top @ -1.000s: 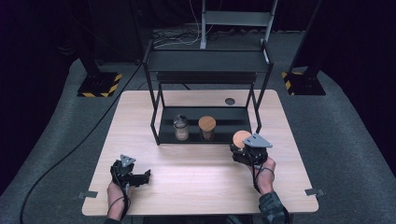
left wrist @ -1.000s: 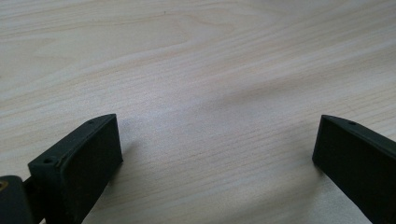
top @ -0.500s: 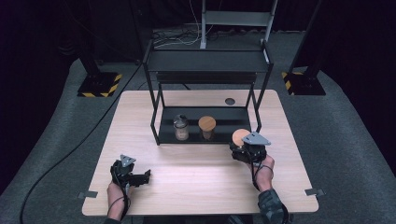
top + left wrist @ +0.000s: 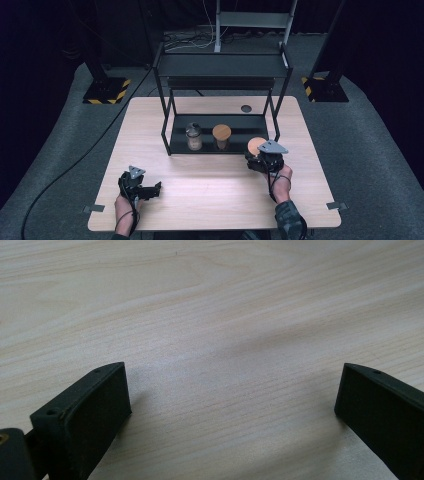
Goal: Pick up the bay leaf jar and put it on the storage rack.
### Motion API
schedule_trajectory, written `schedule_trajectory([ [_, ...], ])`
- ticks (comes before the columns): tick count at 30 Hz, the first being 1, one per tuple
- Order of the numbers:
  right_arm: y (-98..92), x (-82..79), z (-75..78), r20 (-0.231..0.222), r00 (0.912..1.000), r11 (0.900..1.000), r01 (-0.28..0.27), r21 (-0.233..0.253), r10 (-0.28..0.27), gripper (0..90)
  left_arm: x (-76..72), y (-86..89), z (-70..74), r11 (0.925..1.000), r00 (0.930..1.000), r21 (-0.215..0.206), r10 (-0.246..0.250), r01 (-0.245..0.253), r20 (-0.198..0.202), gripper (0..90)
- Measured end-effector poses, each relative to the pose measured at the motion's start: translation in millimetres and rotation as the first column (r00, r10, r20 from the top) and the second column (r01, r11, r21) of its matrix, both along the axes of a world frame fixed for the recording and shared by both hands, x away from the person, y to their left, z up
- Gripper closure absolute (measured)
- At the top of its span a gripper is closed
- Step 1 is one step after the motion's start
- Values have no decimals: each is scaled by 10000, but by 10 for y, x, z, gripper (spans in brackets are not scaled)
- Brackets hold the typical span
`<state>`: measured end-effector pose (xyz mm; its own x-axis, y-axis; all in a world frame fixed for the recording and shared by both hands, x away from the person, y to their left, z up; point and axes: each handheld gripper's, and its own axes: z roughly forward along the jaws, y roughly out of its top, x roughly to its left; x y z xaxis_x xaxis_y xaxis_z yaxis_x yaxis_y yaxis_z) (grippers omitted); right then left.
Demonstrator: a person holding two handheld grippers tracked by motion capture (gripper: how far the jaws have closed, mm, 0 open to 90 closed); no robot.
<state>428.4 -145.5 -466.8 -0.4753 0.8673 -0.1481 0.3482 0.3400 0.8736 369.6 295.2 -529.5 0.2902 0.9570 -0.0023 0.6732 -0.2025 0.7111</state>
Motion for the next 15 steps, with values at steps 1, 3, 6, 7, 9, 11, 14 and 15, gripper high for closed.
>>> schedule_trajectory([
  [1, 2, 5, -3, -21, 10000, 10000, 4, -7, -4, 245, 0, 1, 0, 10000, 10000, 11, -3, 3, 2, 8],
  [3, 2, 15, -7, -28, 10000, 10000, 0, -2, 0, 245, 0, 0, 0, 10000, 10000, 1, 0, 0, 0, 8],
  [6, 3, 30, -9, -46, 10000, 10000, 7, 0, -7, 245, 0, 1, 0, 10000, 10000, 9, -4, 4, 2, 8],
  [7, 4, 35, -9, -47, 10000, 10000, 11, 0, -11, 245, 0, 1, 0, 10000, 10000, 11, -5, 5, 1, 8],
  [9, 5, 42, -7, -49, 10000, 10000, 20, 2, -20, 245, 0, 1, 0, 10000, 10000, 10, -4, 4, 2, 8],
  [11, 7, 50, -8, -46, 10000, 10000, 8, 11, -8, 245, 0, 0, 0, 10000, 10000, 1, 0, 0, 0, 8],
  [14, 8, 68, -9, -81, 10000, 10000, 3, -1, -3, 244, 0, 0, 0, 10000, 10000, 2, 0, 0, 0, 8],
  [15, 8, 72, -10, -77, 10000, 10000, 1, -3, -1, 245, 0, 0, 0, 10000, 10000, 8, -3, 3, 2, 8],
])
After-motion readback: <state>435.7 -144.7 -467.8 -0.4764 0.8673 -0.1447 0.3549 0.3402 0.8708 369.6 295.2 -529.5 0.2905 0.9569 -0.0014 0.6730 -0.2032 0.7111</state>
